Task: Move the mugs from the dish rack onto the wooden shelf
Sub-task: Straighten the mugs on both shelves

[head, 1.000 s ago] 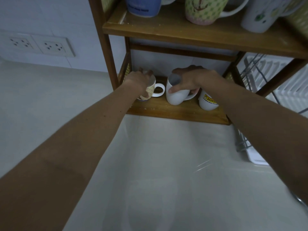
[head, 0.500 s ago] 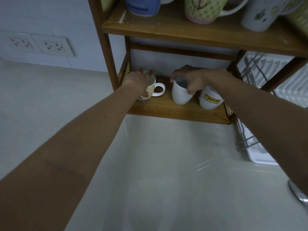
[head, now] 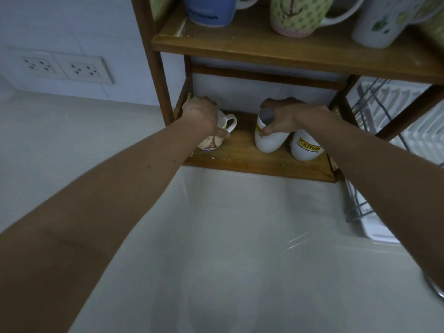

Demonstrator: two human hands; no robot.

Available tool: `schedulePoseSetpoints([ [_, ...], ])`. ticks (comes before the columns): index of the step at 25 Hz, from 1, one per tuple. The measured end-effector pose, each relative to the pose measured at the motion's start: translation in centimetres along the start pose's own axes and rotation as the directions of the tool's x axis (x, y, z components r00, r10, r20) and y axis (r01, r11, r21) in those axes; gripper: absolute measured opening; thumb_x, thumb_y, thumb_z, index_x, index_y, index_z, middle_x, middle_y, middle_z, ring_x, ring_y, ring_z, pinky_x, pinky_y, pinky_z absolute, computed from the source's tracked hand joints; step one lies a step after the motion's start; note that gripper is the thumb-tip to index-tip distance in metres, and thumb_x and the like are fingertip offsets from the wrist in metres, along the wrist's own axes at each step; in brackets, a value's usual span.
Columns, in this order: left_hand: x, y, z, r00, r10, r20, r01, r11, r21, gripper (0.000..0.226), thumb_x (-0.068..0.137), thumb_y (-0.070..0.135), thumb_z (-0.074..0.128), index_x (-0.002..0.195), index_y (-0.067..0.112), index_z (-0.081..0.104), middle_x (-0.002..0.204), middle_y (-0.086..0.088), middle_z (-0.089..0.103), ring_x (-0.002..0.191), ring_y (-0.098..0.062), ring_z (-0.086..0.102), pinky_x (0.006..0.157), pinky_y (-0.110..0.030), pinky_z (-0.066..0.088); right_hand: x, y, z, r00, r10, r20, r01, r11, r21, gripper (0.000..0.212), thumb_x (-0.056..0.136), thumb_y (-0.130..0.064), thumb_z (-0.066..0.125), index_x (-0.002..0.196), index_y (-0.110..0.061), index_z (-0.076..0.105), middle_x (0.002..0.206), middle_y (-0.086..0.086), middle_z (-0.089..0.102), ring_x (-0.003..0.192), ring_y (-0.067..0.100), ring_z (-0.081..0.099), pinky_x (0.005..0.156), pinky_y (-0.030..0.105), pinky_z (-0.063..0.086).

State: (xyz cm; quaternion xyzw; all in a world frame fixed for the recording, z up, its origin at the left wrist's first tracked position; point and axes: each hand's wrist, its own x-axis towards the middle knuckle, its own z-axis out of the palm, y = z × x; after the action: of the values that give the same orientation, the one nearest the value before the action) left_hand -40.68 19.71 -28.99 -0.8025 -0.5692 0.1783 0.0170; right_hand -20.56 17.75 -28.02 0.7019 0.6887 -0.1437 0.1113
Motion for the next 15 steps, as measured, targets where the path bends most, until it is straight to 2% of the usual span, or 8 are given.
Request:
schedulePoseSetpoints([
  [3,0.4,-0.3,-0.5,0.998,-0.034,0.044,0.034,0.999,-0.001,0.089,0.077,0.079,0.043,0.125,0.005,0.055,0.114,-0.015,0.061,0.108,-0.031,0.059,0.081,-0.037,0.048,0.0,0.4,-0.6,0.996,-0.042,0.074,0.045,0.998,-0.035,0.082,0.076,-0.045,0.072,0.142,-0.032,0.025,0.134,0.014,0.046,0.101,0.03,0.046,0.072,0.036,0.039],
  [5,0.7,-0.9,-1.0,0.995,0.063,0.084,-0.053,0.992,-0.118,0.084,0.08,0.073,0.047,0.14,0.014,0.043,0.134,-0.015,0.052,0.124,-0.034,0.049,0.096,-0.042,0.045,0.2,0.3,-0.7,0.989,-0.099,0.108,0.105,0.993,-0.055,0.078,0.076,-0.038,0.074,0.139,-0.033,0.028,0.134,0.012,0.045,0.102,0.029,0.046,0.078,0.039,0.042],
  [7,0.7,-1.5,-1.9,0.945,0.257,0.2,-0.192,0.936,-0.297,0.076,0.083,0.05,0.065,0.148,0.031,0.028,0.155,-0.005,0.03,0.138,-0.033,0.032,0.1,-0.044,0.041,0.5,0.3,-0.7,0.972,-0.184,0.146,0.201,0.973,-0.115,0.07,0.077,-0.029,0.074,0.134,-0.034,0.035,0.137,0.007,0.041,0.11,0.031,0.046,0.087,0.043,0.044],
  [8,0.6,-1.7,-2.3,0.912,0.322,0.256,-0.232,0.917,-0.325,0.077,0.082,0.034,0.071,0.146,0.036,0.029,0.157,-0.001,0.025,0.14,-0.032,0.027,0.098,-0.042,0.041,0.6,0.4,-0.6,0.964,-0.213,0.156,0.235,0.962,-0.138,0.067,0.077,-0.025,0.074,0.133,-0.035,0.037,0.138,0.005,0.04,0.113,0.032,0.046,0.089,0.045,0.044],
  [10,0.8,-1.8,-2.4,0.891,0.337,0.305,-0.271,0.932,-0.239,0.079,0.08,0.018,0.075,0.144,0.038,0.034,0.156,-0.002,0.023,0.139,-0.033,0.026,0.09,-0.039,0.042,0.5,0.9,-0.7,0.963,-0.219,0.159,0.236,0.967,-0.095,0.07,0.075,-0.02,0.076,0.13,-0.037,0.037,0.135,0.005,0.043,0.111,0.032,0.047,0.087,0.045,0.046],
  [11,1.0,-1.8,-2.4,0.904,0.309,0.294,-0.261,0.946,-0.193,0.078,0.08,0.02,0.075,0.145,0.037,0.034,0.156,-0.003,0.023,0.138,-0.034,0.028,0.086,-0.038,0.043,0.3,1.1,-0.7,0.965,-0.216,0.147,0.225,0.973,-0.055,0.072,0.073,-0.018,0.077,0.128,-0.039,0.036,0.13,0.007,0.046,0.107,0.031,0.049,0.084,0.045,0.047],
  [13,1.0,-1.5,-2.2,0.948,0.225,0.227,-0.185,0.965,-0.186,0.073,0.083,0.039,0.069,0.147,0.03,0.033,0.153,-0.008,0.03,0.133,-0.035,0.038,0.083,-0.036,0.047,0.0,1.3,-0.3,0.967,-0.227,0.113,0.232,0.972,-0.028,0.074,0.07,-0.012,0.077,0.123,-0.041,0.035,0.123,0.009,0.048,0.1,0.03,0.051,0.077,0.043,0.049],
  [15,1.0,-0.9,-1.3,0.987,0.079,0.14,-0.053,0.983,-0.178,0.075,0.087,0.061,0.052,0.147,0.02,0.035,0.148,-0.014,0.04,0.12,-0.033,0.053,0.084,-0.034,0.048,0.1,1.4,0.1,0.962,-0.256,0.094,0.262,0.964,-0.054,0.075,0.068,-0.006,0.075,0.122,-0.041,0.036,0.123,0.01,0.046,0.097,0.031,0.051,0.072,0.042,0.049],
])
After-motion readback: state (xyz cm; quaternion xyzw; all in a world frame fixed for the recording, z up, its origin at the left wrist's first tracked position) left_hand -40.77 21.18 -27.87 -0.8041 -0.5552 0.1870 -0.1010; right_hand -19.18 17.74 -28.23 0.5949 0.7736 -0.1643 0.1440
